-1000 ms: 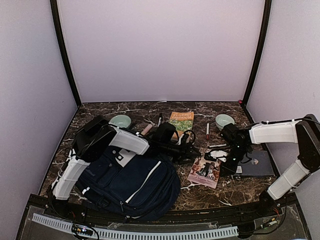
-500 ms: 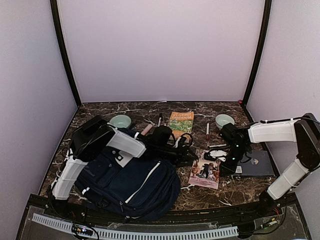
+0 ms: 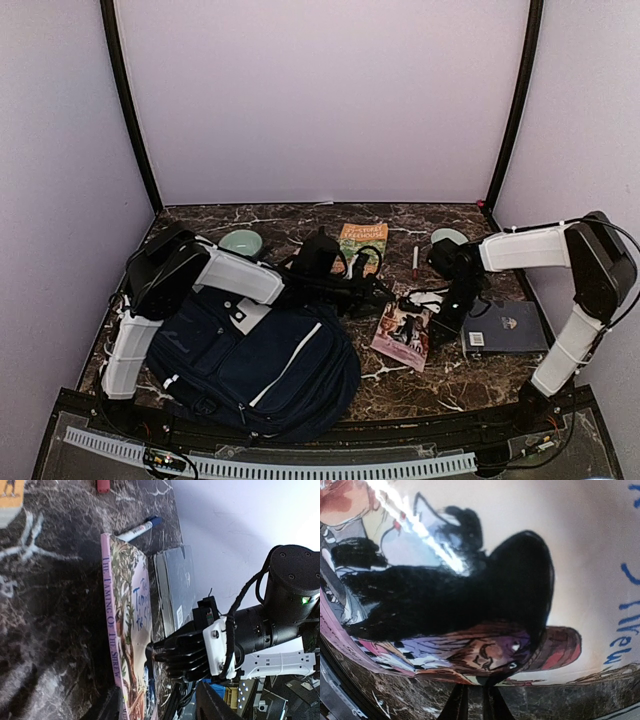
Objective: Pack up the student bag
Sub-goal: Move the book to the center of the board, then pick up the book from the center of the board.
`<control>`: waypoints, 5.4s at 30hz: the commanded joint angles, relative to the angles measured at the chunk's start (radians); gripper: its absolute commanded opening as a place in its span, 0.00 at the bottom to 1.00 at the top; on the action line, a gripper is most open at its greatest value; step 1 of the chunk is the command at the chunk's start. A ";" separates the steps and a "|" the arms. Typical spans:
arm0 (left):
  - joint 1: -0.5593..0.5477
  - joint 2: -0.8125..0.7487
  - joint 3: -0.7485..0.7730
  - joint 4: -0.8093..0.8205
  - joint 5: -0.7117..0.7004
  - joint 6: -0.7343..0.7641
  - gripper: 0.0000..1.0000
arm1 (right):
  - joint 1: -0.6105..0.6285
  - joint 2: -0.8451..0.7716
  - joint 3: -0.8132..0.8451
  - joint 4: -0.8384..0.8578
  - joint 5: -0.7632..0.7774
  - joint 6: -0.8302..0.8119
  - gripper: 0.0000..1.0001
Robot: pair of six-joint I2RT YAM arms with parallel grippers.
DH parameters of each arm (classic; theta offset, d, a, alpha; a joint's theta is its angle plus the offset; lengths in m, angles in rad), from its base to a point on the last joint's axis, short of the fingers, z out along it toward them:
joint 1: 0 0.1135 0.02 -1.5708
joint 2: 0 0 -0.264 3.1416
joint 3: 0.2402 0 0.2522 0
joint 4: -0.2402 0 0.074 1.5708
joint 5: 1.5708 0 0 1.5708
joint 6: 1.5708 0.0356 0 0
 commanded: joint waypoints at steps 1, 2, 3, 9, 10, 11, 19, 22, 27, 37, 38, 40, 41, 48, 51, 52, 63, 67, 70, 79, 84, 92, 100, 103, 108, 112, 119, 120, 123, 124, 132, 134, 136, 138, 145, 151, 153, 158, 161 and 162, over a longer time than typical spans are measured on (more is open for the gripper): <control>-0.004 -0.054 -0.010 0.002 -0.036 0.019 0.52 | 0.023 0.112 0.045 0.287 -0.014 0.054 0.13; 0.002 -0.052 -0.007 -0.005 -0.054 0.022 0.52 | 0.022 0.123 0.062 0.294 -0.011 0.065 0.13; 0.010 -0.051 -0.005 -0.015 -0.072 0.028 0.52 | 0.022 0.136 0.077 0.303 -0.009 0.076 0.13; 0.048 -0.046 0.005 -0.176 -0.177 0.077 0.52 | 0.019 0.212 0.146 0.354 0.034 0.141 0.14; 0.054 -0.044 0.002 -0.180 -0.180 0.086 0.52 | 0.019 0.224 0.152 0.362 0.041 0.148 0.14; 0.058 -0.040 -0.002 -0.188 -0.182 0.093 0.53 | 0.019 0.236 0.160 0.366 0.045 0.154 0.14; 0.086 -0.030 0.017 -0.296 -0.195 0.174 0.54 | 0.016 0.312 0.192 0.379 0.079 0.174 0.14; 0.089 -0.031 0.067 -0.440 -0.242 0.246 0.57 | 0.010 0.319 0.183 0.378 0.077 0.176 0.15; 0.092 -0.033 0.167 -0.737 -0.373 0.351 0.60 | 0.000 0.328 0.179 0.375 0.078 0.178 0.15; 0.101 -0.032 0.143 -0.776 -0.301 0.318 0.61 | -0.045 0.237 0.195 0.297 0.029 0.227 0.37; 0.100 -0.033 0.143 -0.778 -0.292 0.315 0.61 | -0.062 0.207 0.195 0.284 0.015 0.234 0.40; 0.098 -0.035 0.138 -0.780 -0.273 0.307 0.61 | -0.097 0.160 0.201 0.247 -0.029 0.243 0.43; 0.096 -0.038 0.132 -0.774 -0.263 0.303 0.61 | -0.112 0.145 0.203 0.230 -0.055 0.249 0.44; 0.074 -0.044 0.083 -0.672 -0.177 0.272 0.60 | -0.177 0.217 0.208 0.146 -0.407 0.288 0.48; 0.064 -0.043 0.076 -0.652 -0.168 0.261 0.59 | -0.180 0.297 0.222 0.138 -0.508 0.303 0.49; 0.060 -0.045 0.076 -0.656 -0.174 0.262 0.59 | -0.181 0.312 0.222 0.139 -0.538 0.307 0.49; 0.040 -0.048 0.056 -0.655 -0.212 0.251 0.59 | -0.188 0.282 0.260 0.174 -0.716 0.330 0.31; 0.040 -0.048 0.046 -0.657 -0.224 0.248 0.59 | -0.188 0.219 0.248 0.186 -0.710 0.342 0.27; 0.040 -0.048 0.035 -0.649 -0.226 0.246 0.59 | -0.188 0.195 0.245 0.190 -0.721 0.350 0.26; 0.040 -0.048 0.027 -0.651 -0.235 0.247 0.58 | -0.189 0.292 0.289 0.187 -0.749 0.387 0.44; 0.040 -0.047 0.029 -0.652 -0.241 0.245 0.58 | -0.191 0.329 0.297 0.198 -0.766 0.408 0.51; 0.040 -0.048 0.028 -0.662 -0.245 0.247 0.58 | -0.213 0.307 0.294 0.199 -0.906 0.409 0.42; 0.040 -0.048 0.018 -0.666 -0.251 0.246 0.58 | -0.224 0.268 0.196 0.395 -0.878 0.572 0.52; 0.041 -0.047 0.018 -0.664 -0.253 0.247 0.58 | -0.225 0.326 0.221 0.404 -0.856 0.602 0.64; 0.040 -0.047 0.019 -0.668 -0.253 0.248 0.58 | -0.225 0.328 0.222 0.474 -0.821 0.689 0.64; 0.040 -0.048 0.018 -0.672 -0.254 0.250 0.58 | -0.226 0.269 0.214 0.492 -0.799 0.700 0.57; 0.041 -0.048 0.019 -0.682 -0.262 0.252 0.58 | -0.227 0.190 0.199 0.479 -0.719 0.690 0.41; 0.041 -0.047 0.019 -0.682 -0.263 0.251 0.58 | -0.226 0.194 0.202 0.480 -0.733 0.693 0.39; 0.041 -0.048 0.017 -0.678 -0.265 0.250 0.58 | -0.226 0.211 0.207 0.487 -0.754 0.701 0.34; 0.041 -0.048 0.016 -0.674 -0.266 0.249 0.58 | -0.226 0.219 0.208 0.491 -0.759 0.703 0.34; 0.041 -0.047 0.009 -0.676 -0.268 0.249 0.58 | -0.226 0.260 0.222 0.464 -0.738 0.695 0.28; 0.041 -0.047 0.006 -0.674 -0.270 0.247 0.58 | -0.225 0.260 0.222 0.451 -0.708 0.690 0.24; 0.041 -0.048 0.005 -0.672 -0.272 0.248 0.58 | -0.225 0.261 0.222 0.440 -0.679 0.683 0.17; 0.041 -0.047 0.004 -0.670 -0.276 0.249 0.58 | -0.225 0.265 0.244 0.428 -0.655 0.676 0.07; 0.043 -0.070 -0.031 -0.624 -0.289 0.249 0.63 | -0.238 0.264 0.243 0.426 -0.676 0.655 0.00; 0.060 -0.106 -0.192 -0.309 -0.231 0.127 0.67 | -0.259 0.210 0.192 0.479 -0.770 0.669 0.00; 0.068 -0.105 -0.228 -0.230 -0.216 0.095 0.68 | -0.260 0.197 0.183 0.492 -0.799 0.671 0.00; 0.071 -0.088 -0.244 -0.096 -0.179 0.081 0.68 | -0.261 0.183 0.177 0.509 -0.852 0.676 0.00; 0.074 -0.077 -0.247 -0.052 -0.179 0.051 0.68 | -0.261 0.170 0.172 0.527 -0.887 0.686 0.00; 0.076 -0.073 -0.252 -0.030 -0.178 0.041 0.68 | -0.260 0.165 0.171 0.532 -0.895 0.688 0.00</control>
